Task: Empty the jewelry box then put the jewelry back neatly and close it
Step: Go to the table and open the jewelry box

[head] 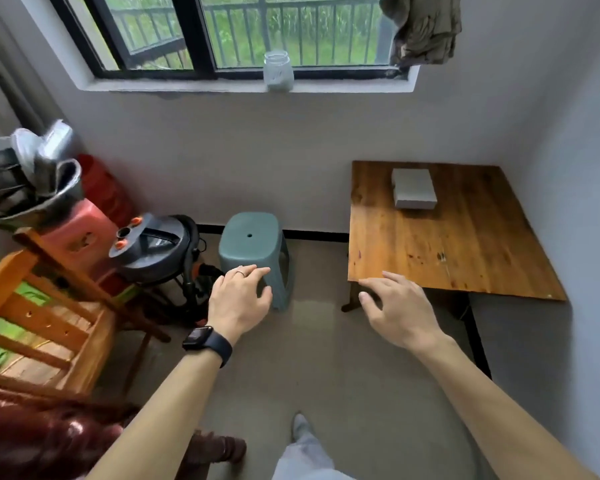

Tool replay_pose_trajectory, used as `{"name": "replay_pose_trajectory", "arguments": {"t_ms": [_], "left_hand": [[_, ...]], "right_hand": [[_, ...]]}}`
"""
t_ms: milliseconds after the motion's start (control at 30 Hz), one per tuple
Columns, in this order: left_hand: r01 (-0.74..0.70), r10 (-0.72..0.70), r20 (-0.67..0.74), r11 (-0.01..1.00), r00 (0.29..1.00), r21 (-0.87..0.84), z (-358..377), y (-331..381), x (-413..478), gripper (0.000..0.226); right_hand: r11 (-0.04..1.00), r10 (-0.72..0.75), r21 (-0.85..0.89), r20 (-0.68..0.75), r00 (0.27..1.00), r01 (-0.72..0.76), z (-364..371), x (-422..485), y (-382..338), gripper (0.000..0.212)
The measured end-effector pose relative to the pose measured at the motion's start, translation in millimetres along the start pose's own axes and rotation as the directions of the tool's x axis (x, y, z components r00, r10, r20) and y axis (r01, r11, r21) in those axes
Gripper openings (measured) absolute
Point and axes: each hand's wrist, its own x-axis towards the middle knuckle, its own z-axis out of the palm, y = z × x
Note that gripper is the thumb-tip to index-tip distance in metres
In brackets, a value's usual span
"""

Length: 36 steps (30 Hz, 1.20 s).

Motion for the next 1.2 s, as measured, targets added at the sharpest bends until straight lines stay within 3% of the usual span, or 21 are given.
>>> {"name": "replay_pose_trajectory", "arguments": {"t_ms": [467,900,1067,1200], "left_hand": [[-0.191,0.185,0.185,0.982,0.965,0.01,34,-12,267,0.044],[-0.363,0.336,0.309,0.931,0.89,0.033,82,52,517,0.041],[-0.507,0.444,0.437,0.861,0.782,0.031,111,95,591,0.043],[-0.664,0.57,0.534,0.747,0.624,-0.021,151,136,651,0.044]], "right_hand": [[0.947,0.293,0.107,0.104,0.951,-0.303,38,192,26,0.038],[0.813,0.502,0.238,0.176,0.847,-0.531,33,404,94,0.039],[0.695,0.631,0.291,0.193,0.751,-0.658,45,442,120,0.041],[0.554,0.747,0.324,0.214,0.63,-0.767,57,466,139,0.042]]}}
